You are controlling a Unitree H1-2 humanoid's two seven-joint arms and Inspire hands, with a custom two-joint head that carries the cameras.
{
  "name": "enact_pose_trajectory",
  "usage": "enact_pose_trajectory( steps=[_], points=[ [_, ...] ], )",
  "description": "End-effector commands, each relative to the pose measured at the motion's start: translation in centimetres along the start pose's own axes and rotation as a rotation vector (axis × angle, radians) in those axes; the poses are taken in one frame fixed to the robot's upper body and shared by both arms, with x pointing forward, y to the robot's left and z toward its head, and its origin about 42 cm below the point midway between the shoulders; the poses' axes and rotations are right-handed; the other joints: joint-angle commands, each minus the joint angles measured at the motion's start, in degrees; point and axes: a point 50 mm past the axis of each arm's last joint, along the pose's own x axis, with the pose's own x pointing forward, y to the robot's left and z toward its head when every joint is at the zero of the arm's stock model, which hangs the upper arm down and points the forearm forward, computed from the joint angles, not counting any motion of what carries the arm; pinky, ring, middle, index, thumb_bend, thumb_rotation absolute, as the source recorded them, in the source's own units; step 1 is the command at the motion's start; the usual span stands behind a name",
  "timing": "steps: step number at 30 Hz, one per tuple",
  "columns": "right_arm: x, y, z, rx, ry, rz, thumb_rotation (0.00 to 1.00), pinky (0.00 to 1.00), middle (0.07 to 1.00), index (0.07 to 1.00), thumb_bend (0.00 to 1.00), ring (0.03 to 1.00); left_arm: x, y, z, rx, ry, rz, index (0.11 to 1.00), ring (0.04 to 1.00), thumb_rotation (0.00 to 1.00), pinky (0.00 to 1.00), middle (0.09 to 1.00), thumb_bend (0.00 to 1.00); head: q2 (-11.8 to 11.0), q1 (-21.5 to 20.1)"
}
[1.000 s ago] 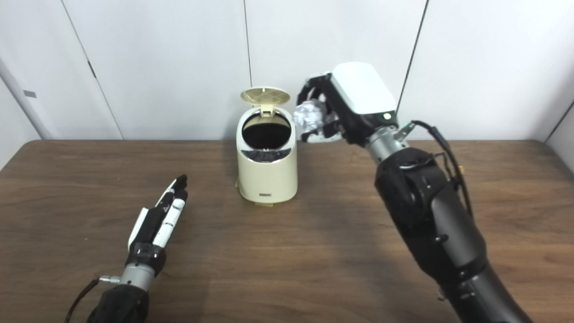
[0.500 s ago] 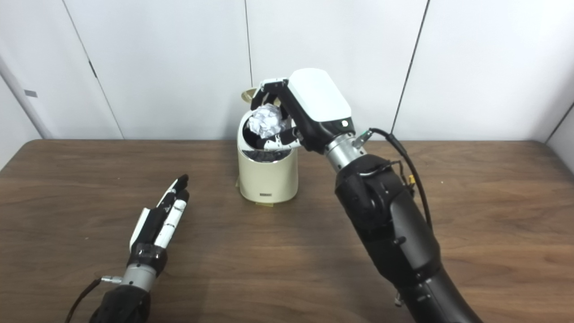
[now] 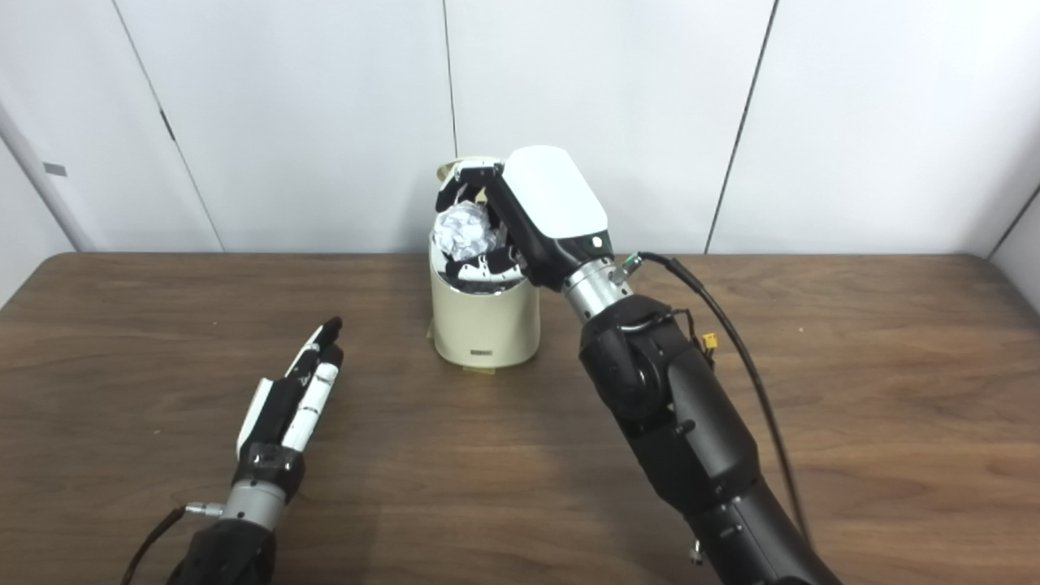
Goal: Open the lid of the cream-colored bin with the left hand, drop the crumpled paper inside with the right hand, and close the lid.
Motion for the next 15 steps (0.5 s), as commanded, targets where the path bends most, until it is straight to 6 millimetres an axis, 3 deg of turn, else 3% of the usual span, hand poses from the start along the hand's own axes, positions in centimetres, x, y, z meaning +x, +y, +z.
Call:
enact_pose_trajectory(
  steps=[1,15],
  points=[
    [1.6,-1.8,1.0,-0.004,-0.067,-0.079,0.0,0.33,0.509,0.538,0.51,0.373,0.0,-0.3,0.4,0.018,-0.001,-0.012,0.997,1.0,0.84,1.0,0.992,0.62,0.1,-0.1],
    [2.3,-0.4,0.7,-0.008,-0.047,-0.066,0.0,0.34,0.512,0.531,0.51,0.376,-0.1,-0.4,0.4,-0.004,-0.008,-0.012,0.995,0.999,0.83,1.0,0.988,0.6,0.3,0.0]
  ],
)
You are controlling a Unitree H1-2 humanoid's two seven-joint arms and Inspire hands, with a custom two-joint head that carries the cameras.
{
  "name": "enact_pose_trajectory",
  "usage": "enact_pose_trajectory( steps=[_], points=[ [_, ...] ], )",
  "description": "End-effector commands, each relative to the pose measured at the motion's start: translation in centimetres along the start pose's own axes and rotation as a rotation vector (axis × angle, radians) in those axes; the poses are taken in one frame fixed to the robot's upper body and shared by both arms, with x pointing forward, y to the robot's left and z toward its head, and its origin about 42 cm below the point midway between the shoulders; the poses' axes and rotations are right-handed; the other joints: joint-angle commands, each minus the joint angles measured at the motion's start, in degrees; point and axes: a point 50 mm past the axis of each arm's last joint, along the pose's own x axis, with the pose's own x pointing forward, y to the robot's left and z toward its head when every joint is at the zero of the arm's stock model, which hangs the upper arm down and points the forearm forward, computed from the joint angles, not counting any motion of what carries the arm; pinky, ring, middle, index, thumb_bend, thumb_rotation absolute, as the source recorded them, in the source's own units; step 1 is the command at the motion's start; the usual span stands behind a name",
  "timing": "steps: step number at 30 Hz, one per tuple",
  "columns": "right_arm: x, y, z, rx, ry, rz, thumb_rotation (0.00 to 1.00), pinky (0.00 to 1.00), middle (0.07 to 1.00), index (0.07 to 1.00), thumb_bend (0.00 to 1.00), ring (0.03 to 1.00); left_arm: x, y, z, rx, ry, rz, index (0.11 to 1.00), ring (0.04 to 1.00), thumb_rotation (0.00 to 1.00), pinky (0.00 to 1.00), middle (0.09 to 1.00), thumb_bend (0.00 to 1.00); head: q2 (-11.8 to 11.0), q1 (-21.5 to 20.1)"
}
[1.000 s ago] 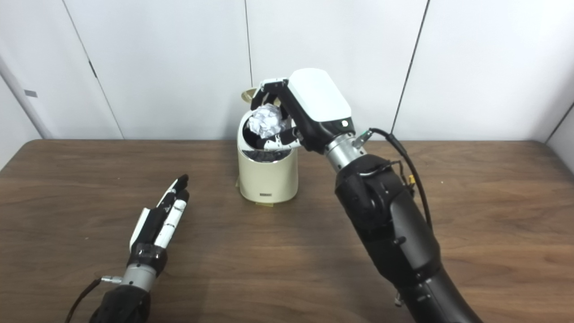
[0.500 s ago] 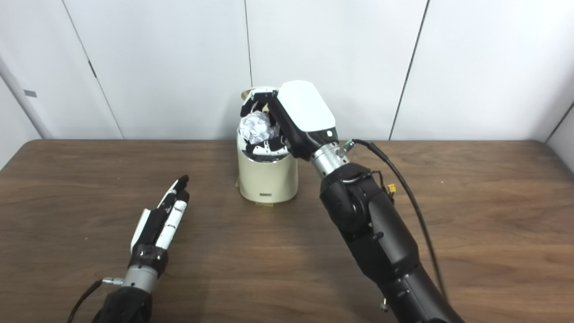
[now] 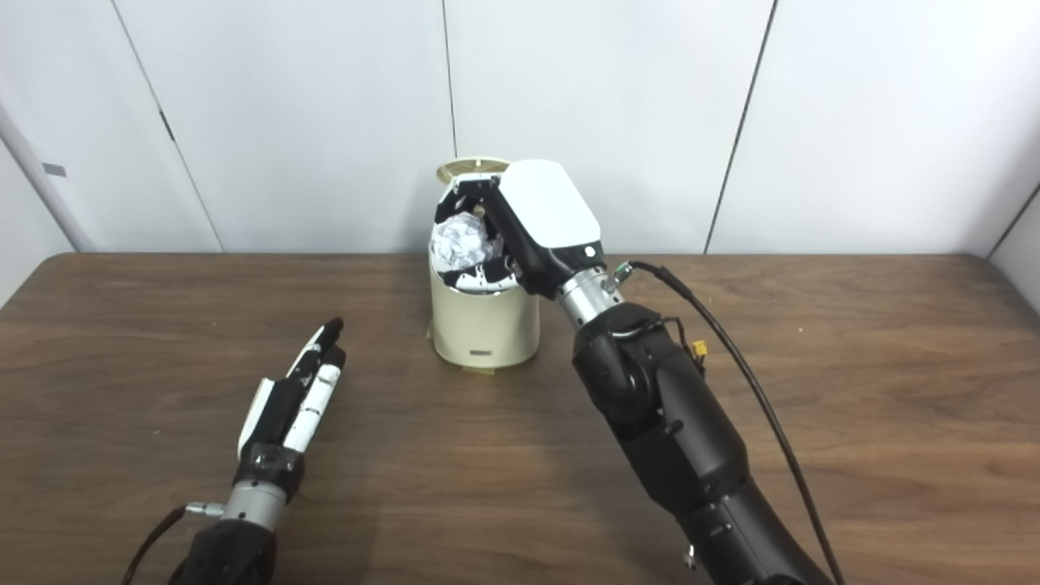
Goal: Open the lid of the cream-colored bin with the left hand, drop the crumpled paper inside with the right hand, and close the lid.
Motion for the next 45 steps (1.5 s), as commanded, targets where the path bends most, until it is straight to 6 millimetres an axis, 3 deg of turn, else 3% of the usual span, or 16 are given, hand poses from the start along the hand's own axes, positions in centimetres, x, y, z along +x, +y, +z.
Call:
enact_pose_trajectory(
  steps=[1,27,45],
  points=[
    [2.2,-2.1,1.1,-0.027,-0.064,-0.08,0.0,0.34,0.512,0.531,0.51,0.376,-0.1,-0.3,0.4,-0.02,-0.006,-0.013,0.995,1.0,0.83,1.0,0.989,0.61,0.1,-0.1],
    [4.0,-2.5,0.1,-0.103,-0.049,-0.045,0.0,0.3,0.516,0.532,0.49,0.387,-0.5,-0.6,0.5,-0.103,-0.031,0.018,0.994,1.0,0.8,1.0,0.975,0.59,0.3,0.4],
    [4.4,-1.2,-1.9,-0.132,0.006,-0.013,0.0,0.27,0.536,0.532,0.49,0.397,-0.4,-0.6,0.9,-0.133,-0.042,0.032,0.994,0.996,0.78,1.0,0.963,0.6,0.7,0.3]
  ],
)
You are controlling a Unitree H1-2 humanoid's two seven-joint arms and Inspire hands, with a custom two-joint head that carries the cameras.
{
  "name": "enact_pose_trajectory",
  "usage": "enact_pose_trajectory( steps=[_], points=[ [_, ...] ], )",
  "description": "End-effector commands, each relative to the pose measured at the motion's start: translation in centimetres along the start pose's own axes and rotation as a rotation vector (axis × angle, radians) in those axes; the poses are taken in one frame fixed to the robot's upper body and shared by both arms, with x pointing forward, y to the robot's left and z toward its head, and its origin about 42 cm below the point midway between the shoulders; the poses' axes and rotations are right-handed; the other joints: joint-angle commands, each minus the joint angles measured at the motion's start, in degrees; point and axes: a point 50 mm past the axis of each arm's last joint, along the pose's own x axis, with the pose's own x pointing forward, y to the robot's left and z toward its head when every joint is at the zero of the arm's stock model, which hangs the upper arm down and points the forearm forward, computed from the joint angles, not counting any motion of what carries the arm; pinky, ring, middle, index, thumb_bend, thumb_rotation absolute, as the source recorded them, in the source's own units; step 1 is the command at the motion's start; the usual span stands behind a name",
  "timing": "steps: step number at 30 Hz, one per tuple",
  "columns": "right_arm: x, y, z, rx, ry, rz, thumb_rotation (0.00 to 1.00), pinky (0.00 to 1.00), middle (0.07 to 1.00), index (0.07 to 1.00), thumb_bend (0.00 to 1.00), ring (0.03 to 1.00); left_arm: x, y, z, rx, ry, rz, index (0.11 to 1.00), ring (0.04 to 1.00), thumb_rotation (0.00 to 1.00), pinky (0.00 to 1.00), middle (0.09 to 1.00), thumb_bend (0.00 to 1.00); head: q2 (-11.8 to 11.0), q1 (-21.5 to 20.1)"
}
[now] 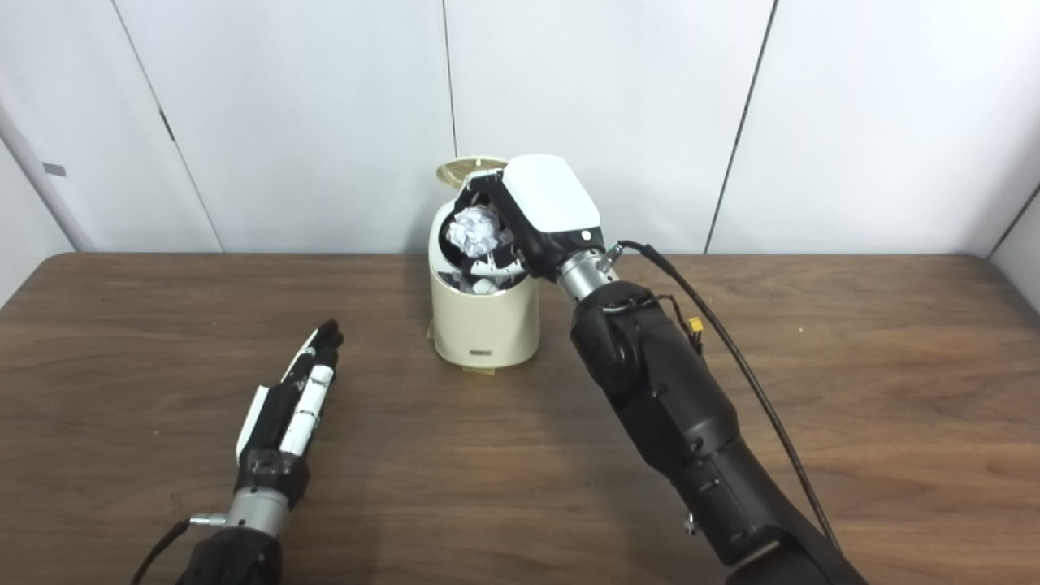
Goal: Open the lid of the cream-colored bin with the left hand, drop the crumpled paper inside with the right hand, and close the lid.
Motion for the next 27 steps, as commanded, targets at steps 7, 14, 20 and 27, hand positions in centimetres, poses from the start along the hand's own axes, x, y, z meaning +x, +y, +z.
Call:
enact_pose_trajectory(
  steps=[7,14,20,27],
  points=[
    [2.14,-2.13,0.71,-0.022,-0.02,-0.06,0.0,0.27,0.543,0.527,0.49,0.402,0.1,-0.43,0.86,0.002,-0.028,-0.007,0.992,0.983,0.78,1.0,0.957,0.59,0.4,0.0],
    [2.43,-2.2,0.96,-0.02,-0.001,-0.047,0.0,0.31,0.521,0.523,0.49,0.391,0.06,-0.67,0.9,-0.021,-0.026,-0.005,0.989,0.991,0.75,1.0,0.96,0.6,0.6,-0.3],
    [2.32,-1.96,0.73,-0.023,0.003,-0.034,0.0,0.32,0.524,0.518,0.49,0.392,0.02,-0.75,0.8,-0.02,-0.029,-0.002,0.991,0.986,0.75,1.0,0.96,0.6,0.7,-0.3],
    [2.1,-1.73,0.21,-0.04,0.016,-0.009,0.0,0.34,0.516,0.508,0.5,0.393,-0.04,-0.68,0.73,-0.031,-0.027,0.001,0.994,0.984,0.75,1.0,0.961,0.6,0.9,-0.4]
  ],
)
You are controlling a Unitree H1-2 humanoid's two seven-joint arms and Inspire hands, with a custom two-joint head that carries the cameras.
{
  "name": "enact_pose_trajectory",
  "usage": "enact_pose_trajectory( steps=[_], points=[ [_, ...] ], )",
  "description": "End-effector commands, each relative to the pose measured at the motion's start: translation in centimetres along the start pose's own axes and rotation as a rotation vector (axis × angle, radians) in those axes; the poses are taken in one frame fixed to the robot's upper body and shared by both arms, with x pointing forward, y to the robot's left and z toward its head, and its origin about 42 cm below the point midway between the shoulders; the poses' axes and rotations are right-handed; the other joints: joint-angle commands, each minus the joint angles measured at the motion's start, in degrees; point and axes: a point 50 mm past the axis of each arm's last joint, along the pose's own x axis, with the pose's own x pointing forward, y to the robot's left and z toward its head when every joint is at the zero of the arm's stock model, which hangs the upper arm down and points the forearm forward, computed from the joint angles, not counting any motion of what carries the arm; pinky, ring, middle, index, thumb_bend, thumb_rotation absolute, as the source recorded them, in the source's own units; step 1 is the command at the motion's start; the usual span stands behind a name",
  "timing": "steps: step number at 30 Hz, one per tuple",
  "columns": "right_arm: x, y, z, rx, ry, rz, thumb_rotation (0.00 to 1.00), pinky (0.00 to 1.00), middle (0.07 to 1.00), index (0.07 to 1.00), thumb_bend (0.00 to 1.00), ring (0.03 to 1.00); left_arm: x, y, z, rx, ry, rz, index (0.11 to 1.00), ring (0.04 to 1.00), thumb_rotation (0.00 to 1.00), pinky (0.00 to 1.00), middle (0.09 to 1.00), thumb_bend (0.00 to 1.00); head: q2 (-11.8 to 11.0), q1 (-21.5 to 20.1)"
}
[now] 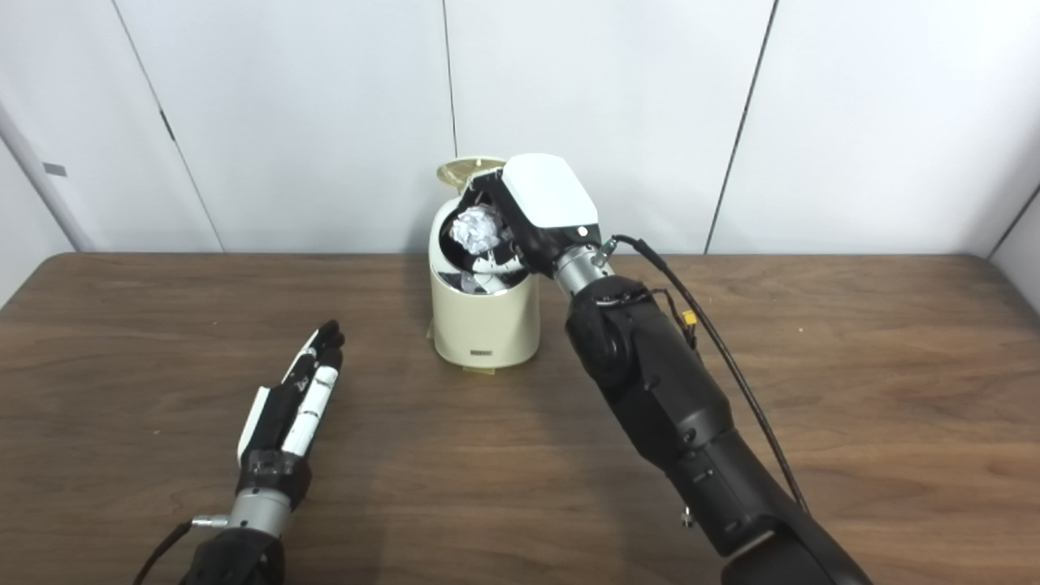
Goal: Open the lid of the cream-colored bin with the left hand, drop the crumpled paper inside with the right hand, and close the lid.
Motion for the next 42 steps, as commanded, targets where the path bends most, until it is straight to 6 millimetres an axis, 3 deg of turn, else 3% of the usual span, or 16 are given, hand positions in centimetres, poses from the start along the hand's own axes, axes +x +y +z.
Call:
enact_pose_trajectory(
  steps=[1,10,12,14,15,17,23,24,25,27,42],
  points=[
    [1.44,-2.13,0.3,-0.037,-0.026,-0.038,0.0,0.34,0.513,0.516,0.5,0.392,0.09,-0.38,0.64,-0.017,-0.03,-0.007,0.994,0.983,0.75,1.0,0.96,0.6,0.1,0.0],
    [1.25,-2.06,-0.02,-0.12,-0.007,-0.002,0.0,0.34,0.509,0.549,0.51,0.389,0.16,-0.42,0.7,-0.02,-0.031,-0.002,0.989,0.976,0.73,1.0,0.957,0.6,0.2,0.0],
    [1.2,-2.02,-0.09,-0.142,-0.004,0.005,0.0,0.29,0.488,0.556,0.51,0.366,0.2,-0.42,0.65,-0.02,-0.033,0.0,0.988,0.974,0.74,1.0,0.955,0.6,0.2,0.0],
    [1.16,-1.94,-0.19,-0.159,0.004,0.016,0.0,0.17,0.475,0.503,0.53,0.244,0.24,-0.43,0.57,-0.018,-0.033,0.0,0.988,0.971,0.74,1.0,0.956,0.59,0.0,0.0],
    [1.13,-1.9,-0.24,-0.163,0.008,0.021,0.08,0.12,0.337,0.496,0.53,0.176,0.25,-0.43,0.54,-0.017,-0.033,0.0,0.987,0.971,0.74,1.0,0.957,0.6,0.0,0.0],
    [1.08,-1.83,-0.32,-0.168,0.012,0.029,0.12,0.06,0.223,0.493,0.53,0.111,0.32,-0.45,0.48,-0.017,-0.033,0.0,0.987,0.97,0.74,1.0,0.958,0.6,0.0,0.0],
    [1.01,-1.63,-0.41,-0.184,0.026,0.05,0.14,0.04,0.192,0.494,0.53,0.094,0.46,-0.46,0.51,-0.021,-0.033,0.0,0.988,0.976,0.74,1.0,0.956,0.6,-0.2,0.0],
    [1.0,-1.6,-0.4,-0.188,0.025,0.049,0.13,0.04,0.191,0.559,0.74,0.094,0.47,-0.44,0.52,-0.02,-0.033,0.0,0.988,0.976,0.74,1.0,0.957,0.6,-0.2,0.0],
    [0.98,-1.59,-0.4,-0.192,0.024,0.048,0.13,0.04,0.19,0.592,0.86,0.094,0.49,-0.44,0.53,-0.02,-0.034,0.0,0.987,0.976,0.74,1.0,0.956,0.61,-0.2,0.0],
    [0.95,-1.6,-0.37,-0.194,0.022,0.046,0.13,0.04,0.188,0.62,0.96,0.094,0.5,-0.43,0.57,-0.018,-0.034,0.0,0.988,0.976,0.74,1.0,0.957,0.61,-0.2,0.0],
    [0.71,-1.77,-0.37,-0.17,0.014,0.04,0.11,0.08,0.264,0.616,0.99,0.143,0.55,-0.63,0.68,-0.024,-0.036,-0.002,0.986,0.97,0.73,1.0,0.958,0.6,-0.1,0.1]
  ],
)
